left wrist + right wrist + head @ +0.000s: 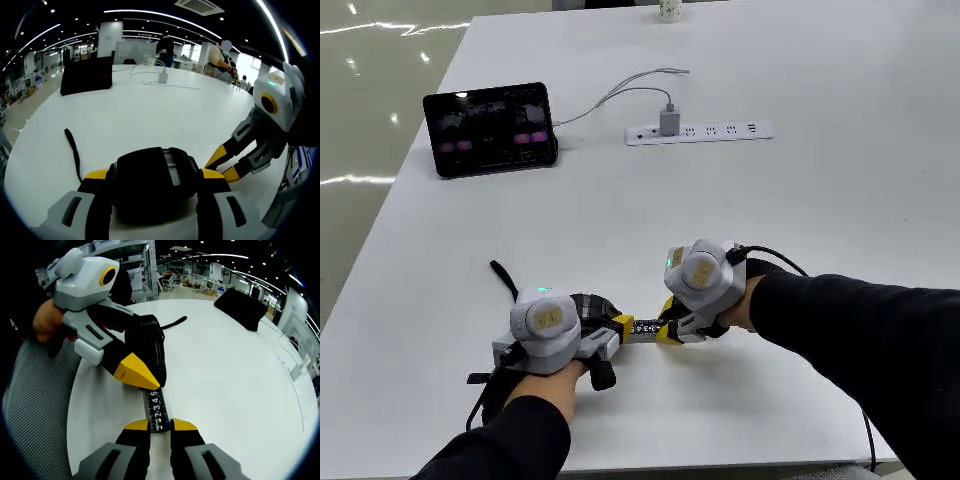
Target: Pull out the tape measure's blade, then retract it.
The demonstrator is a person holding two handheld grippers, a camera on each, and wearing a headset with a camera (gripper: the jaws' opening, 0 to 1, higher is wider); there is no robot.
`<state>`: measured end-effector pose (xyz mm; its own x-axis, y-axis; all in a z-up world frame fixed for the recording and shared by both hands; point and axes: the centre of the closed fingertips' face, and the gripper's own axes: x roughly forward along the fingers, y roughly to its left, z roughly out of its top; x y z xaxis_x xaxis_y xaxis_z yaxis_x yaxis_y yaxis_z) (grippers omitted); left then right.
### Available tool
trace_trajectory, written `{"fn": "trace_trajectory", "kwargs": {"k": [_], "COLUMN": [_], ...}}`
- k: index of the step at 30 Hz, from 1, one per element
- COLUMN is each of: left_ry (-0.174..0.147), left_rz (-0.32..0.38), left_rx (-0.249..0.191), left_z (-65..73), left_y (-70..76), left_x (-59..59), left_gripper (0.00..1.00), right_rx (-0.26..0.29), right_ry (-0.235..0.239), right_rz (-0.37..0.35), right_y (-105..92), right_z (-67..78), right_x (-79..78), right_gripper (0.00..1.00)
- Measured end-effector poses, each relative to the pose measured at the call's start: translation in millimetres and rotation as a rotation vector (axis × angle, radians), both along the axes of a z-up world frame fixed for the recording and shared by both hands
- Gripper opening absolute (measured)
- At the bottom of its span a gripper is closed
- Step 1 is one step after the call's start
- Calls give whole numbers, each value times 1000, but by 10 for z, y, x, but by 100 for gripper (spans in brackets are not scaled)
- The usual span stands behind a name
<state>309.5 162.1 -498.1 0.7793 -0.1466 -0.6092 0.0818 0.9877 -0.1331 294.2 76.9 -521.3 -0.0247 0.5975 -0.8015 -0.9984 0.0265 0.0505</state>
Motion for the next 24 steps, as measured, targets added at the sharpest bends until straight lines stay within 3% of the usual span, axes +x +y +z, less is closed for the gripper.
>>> {"fn": "trace_trajectory", "kwargs": {"k": [24], "left_ry": [8], "left_rz": [3], "left_rx": [-15], "left_z": [4], "left_y": [4], "left_x": [4], "left_gripper": [64], "right_rx": [30], "right_ry": [14], "right_rz": [12], "right_y": [190], "right_z": [8], "right_x": [-20], "right_gripper": [11]}}
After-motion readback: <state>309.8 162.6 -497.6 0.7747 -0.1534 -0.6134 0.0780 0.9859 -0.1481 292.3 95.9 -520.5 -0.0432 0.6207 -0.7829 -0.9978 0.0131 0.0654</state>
